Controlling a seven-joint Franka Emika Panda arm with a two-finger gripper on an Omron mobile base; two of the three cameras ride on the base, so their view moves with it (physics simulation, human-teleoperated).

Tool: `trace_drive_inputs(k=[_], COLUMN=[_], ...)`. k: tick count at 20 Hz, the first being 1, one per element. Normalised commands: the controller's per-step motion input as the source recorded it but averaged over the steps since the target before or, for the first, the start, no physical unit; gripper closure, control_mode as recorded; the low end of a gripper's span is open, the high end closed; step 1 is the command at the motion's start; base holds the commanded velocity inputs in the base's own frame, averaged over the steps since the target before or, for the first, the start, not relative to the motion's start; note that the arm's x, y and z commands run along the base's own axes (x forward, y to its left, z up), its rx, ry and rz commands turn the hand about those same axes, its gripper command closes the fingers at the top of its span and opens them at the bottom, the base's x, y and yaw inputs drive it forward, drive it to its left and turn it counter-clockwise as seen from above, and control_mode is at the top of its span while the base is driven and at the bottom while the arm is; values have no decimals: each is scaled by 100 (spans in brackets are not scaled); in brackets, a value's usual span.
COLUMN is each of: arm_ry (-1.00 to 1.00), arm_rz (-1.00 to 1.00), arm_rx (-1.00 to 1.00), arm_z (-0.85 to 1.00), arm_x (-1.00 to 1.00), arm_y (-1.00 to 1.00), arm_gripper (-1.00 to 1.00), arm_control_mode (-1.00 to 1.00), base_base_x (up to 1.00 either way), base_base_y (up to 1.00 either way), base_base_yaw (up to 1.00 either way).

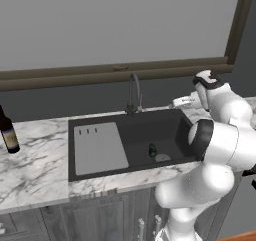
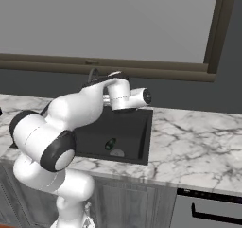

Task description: Turn on the sink faucet. Then move the eggplant from the counter to the sink. Turn off the sink. Move the vegetable from the sink to the pot next to the stove. Finally move the pot to the rear left burner.

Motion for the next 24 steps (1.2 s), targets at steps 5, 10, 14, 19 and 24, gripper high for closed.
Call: trace_drive_inputs(k=[5, 10, 14, 19, 24], arm_ry=[37, 33, 13, 10, 8], arm_rz=[-14, -15, -8, -2, -5], arm_rx=[-13, -15, -9, -13, -9], arm_z=[-11, -37, -52, -36, -42], arm_x=[-1, 0, 0, 12, 15], arm_y=[19, 33, 4, 1, 0], arm_gripper=[-100, -100, -100, -100, -100], arm_control_mode=[-100, -100, -100, -100, -100], base_base_x=[0, 0, 0, 0, 0], base_base_y=[0, 0, 0, 0, 0], base_base_yaw=[0, 0, 0, 0, 0])
